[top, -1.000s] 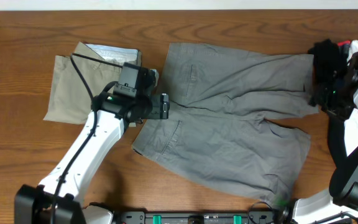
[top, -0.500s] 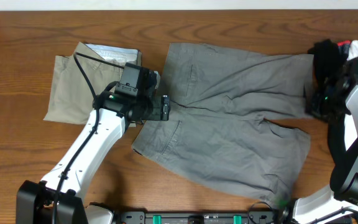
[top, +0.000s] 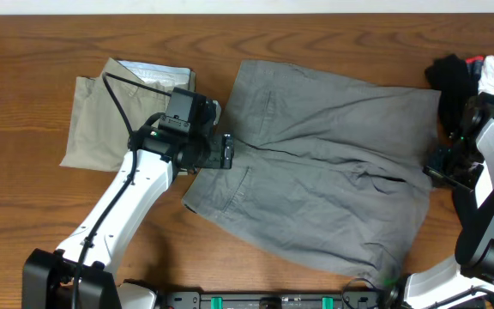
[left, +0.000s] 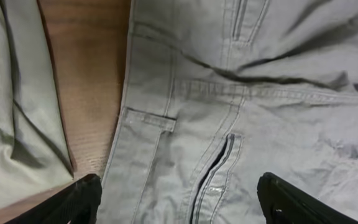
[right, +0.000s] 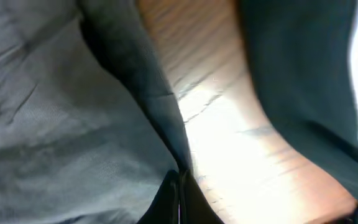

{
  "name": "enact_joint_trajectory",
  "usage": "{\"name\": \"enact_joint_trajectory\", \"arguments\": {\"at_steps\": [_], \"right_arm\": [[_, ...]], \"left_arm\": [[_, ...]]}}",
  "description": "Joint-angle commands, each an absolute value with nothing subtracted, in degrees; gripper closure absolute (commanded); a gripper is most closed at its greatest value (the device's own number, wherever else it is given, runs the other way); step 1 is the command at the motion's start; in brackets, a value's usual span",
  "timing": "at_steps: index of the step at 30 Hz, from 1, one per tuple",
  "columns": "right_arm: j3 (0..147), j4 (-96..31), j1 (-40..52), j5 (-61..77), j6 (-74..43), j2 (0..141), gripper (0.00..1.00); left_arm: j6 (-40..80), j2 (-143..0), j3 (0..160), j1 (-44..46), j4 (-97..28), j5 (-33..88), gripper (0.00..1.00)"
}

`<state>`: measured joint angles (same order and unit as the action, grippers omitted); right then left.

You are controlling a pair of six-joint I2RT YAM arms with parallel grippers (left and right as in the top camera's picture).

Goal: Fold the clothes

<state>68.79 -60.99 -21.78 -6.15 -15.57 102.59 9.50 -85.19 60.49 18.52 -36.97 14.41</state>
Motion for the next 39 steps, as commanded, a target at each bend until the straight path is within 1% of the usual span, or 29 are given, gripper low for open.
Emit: {"name": "enact_joint_trajectory", "arguments": {"at_steps": [1, 3, 5, 6, 8, 9, 10, 11, 12, 14, 19, 23, 30, 32, 36, 37, 39], "right_arm": [[68.8, -59.0, -21.5, -10.0, -19.8, 101.0, 0.98], [69.1, -55.1, -21.8, -4.7, -19.5, 101.0, 0.97], [69.4, -49.6, -22.3, 5.5, -16.4, 100.9, 0.95], [69.5, -46.0, -22.8, 13.0, -13.9, 100.9, 0.92], [69.5, -39.4, -23.9, 24.9, -12.1, 100.9, 0.79], [69.5, -37.3, -24.3, 27.0, -12.5, 100.9, 0.74], [69.5, -34.6, -24.9, 28.5, -14.0, 100.9, 0.65], [69.5, -32.4, -25.3, 28.5, -15.6, 100.9, 0.59], [69.5, -30.2, -25.5, 28.5, -16.8, 101.0, 0.56], [69.5, -26.1, -25.6, 28.5, -18.0, 101.4, 0.51], [69.5, -19.4, -25.1, 24.1, -19.5, 104.3, 0.49], [69.5, -13.6, -24.9, 23.5, -19.7, 109.3, 0.49], [69.5, -10.5, -25.6, 20.8, -19.7, 112.6, 0.51], [69.5, -9.5, -25.5, 21.6, -19.7, 112.6, 0.56], [69.5, -7.0, -24.8, 25.9, -19.8, 112.6, 0.74], [69.5, -6.0, -24.4, 26.5, -19.8, 112.6, 0.76], [69.5, -3.6, -23.9, 27.1, -21.5, 112.6, 0.84]], "left_arm": [[8.6, -85.6, 61.5, 18.3, -37.5, 13.7, 0.18], [8.6, -85.6, 61.5, 18.3, -37.6, 13.7, 0.18], [8.6, -85.6, 61.5, 18.3, -37.6, 13.7, 0.18], [8.6, -85.6, 61.5, 18.3, -37.6, 13.7, 0.18], [8.6, -85.6, 61.5, 18.3, -37.7, 13.7, 0.18], [8.6, -85.6, 61.5, 18.3, -37.8, 13.7, 0.18], [8.6, -85.6, 61.5, 18.3, -37.9, 13.7, 0.18], [8.6, -85.6, 61.5, 18.3, -38.1, 13.7, 0.18], [8.6, -85.6, 61.5, 18.3, -38.2, 13.7, 0.18], [8.6, -85.6, 61.5, 18.3, -38.1, 13.7, 0.18], [8.6, -85.6, 61.5, 18.3, -37.4, 13.3, 0.17], [8.6, -85.6, 61.5, 18.3, -37.5, 13.3, 0.17], [8.6, -85.6, 61.5, 18.3, -38.1, 13.3, 0.17], [8.6, -85.6, 61.5, 18.3, -38.1, 13.3, 0.17], [8.6, -85.6, 61.5, 18.3, -38.0, 13.2, 0.17], [8.6, -85.6, 61.5, 18.3, -38.1, 13.2, 0.17], [8.6, -85.6, 61.5, 18.3, -38.1, 13.2, 0.17]]}}
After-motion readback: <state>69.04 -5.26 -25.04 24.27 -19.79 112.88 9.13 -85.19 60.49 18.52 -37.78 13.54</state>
